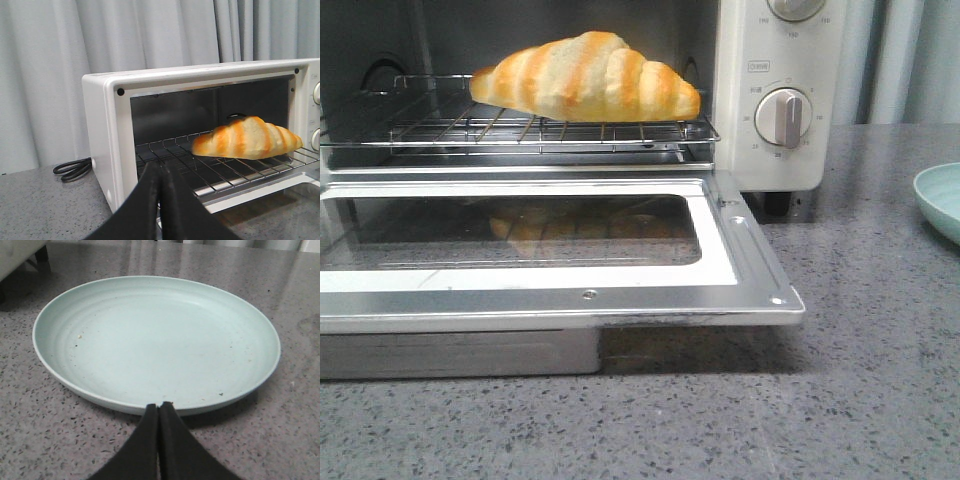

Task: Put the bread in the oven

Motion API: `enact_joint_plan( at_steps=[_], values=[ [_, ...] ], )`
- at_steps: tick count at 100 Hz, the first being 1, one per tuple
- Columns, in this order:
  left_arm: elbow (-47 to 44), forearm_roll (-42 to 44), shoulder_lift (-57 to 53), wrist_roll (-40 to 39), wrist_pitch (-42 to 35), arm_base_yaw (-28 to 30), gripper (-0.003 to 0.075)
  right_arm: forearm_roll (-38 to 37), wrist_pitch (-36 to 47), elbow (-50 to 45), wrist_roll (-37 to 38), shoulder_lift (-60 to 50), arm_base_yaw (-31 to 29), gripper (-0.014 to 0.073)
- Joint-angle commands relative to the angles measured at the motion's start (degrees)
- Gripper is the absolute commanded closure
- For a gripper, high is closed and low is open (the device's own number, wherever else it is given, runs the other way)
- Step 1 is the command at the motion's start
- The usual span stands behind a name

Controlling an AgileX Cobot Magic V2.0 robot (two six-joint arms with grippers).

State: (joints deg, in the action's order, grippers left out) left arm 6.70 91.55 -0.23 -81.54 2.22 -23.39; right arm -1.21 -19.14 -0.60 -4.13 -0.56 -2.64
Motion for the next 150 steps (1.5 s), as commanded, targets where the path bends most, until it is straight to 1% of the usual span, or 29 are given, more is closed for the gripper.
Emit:
enact_joint_plan(
  at_steps=[1, 18, 25, 28, 31, 37, 46, 52, 57, 59, 65, 71, 79, 93, 98, 131, 134, 139, 150],
  values=[
    [1.4, -1.15, -0.6, -0.26, -0.2, 0.19, 0.0741, 0.32, 1.51, -0.69, -0.41, -1.1, -0.37, 0.067],
    [0.91, -1.27, -0.6, -0.26, 0.54, 0.19, 0.0741, 0.32, 1.51, -0.69, -0.41, -1.1, -0.37, 0.067],
    [0.62, -4.58, -0.6, 1.7, 1.97, 0.19, 0.0741, 0.32, 1.51, -0.69, -0.41, -1.1, -0.37, 0.067],
    [0.5, -8.66, -0.6, 4.41, 3.14, 0.19, 0.0741, 0.32, 1.51, -0.69, -0.41, -1.1, -0.37, 0.067],
    [0.37, -13.52, -0.6, 8.51, 4.38, 0.19, 0.0741, 0.32, 1.51, -0.69, -0.41, -1.1, -0.37, 0.067],
    [0.29, -24.37, -0.6, 19.23, 5.99, 0.71, 0.0741, 0.32, 1.51, -0.69, -0.41, -1.1, -0.37, 0.067],
    [0.29, -34.32, -0.6, 30.87, 5.98, 2.44, 0.0741, 0.32, 1.51, -0.69, -0.41, -1.1, -0.37, 0.067],
    [0.29, -44.26, -0.6, 39.56, 6.23, 4.23, 0.0741, 0.32, 1.51, -0.69, -0.41, -1.1, -0.37, 0.067],
    [0.29, -53.67, -0.6, 50.32, 6.33, 5.8, 0.0741, 0.32, 1.51, -0.69, -0.41, -1.1, -0.37, 0.067],
    [0.29, -57.65, -0.6, 53.1, 6.33, 6.48, 0.0741, 0.32, 1.51, -0.69, -0.41, -1.1, -0.37, 0.067],
    [0.29, -69.07, -0.6, 65.25, 6.2, 8.39, 0.0741, 0.32, 1.51, -0.69, -0.41, -1.1, -0.37, 0.067],
    [0.29, -77.76, -0.6, 76.3, 5.86, 10.02, 0.0741, 0.32, 1.51, -0.69, -0.41, -1.1, -0.37, 0.067],
    [0.29, -86.96, -0.48, 86.82, 4.58, 12.41, 0.0741, 0.32, 1.51, -0.69, -0.41, -1.1, -0.37, 0.067],
    [-0.51, -105.99, -0.01, 105.31, 2.82, 15.44, 0.0741, 0.32, 1.51, -0.69, -0.41, -1.1, -0.37, 0.067],
    [-0.8, -108.69, -0.01, 106.38, 2.82, 16.3, 0.0741, 0.32, 1.51, -0.69, -0.41, -1.1, -0.37, 0.067],
    [-1.65, -107.77, -0.01, 106.13, 2.83, 16.84, 0.0741, 0.32, 1.51, -0.69, -0.41, -1.1, -0.37, 0.067],
    [-2.3, -107.77, -0.01, 105.3, 2.33, 16.84, 0.0741, 0.32, 1.51, -0.69, -0.41, -1.1, -0.37, 0.067],
    [-3.38, -106.1, -0.01, 101.5, 1.24, 16.84, 0.0741, 0.32, 1.51, -0.69, -0.41, -1.1, -0.37, 0.067],
    [-6.13, -97.96, -1.71, 92.06, 0.25, 16.84, 0.0741, 0.32, 1.51, -0.69, -0.41, -1.1, -0.37, 0.067]
  ],
)
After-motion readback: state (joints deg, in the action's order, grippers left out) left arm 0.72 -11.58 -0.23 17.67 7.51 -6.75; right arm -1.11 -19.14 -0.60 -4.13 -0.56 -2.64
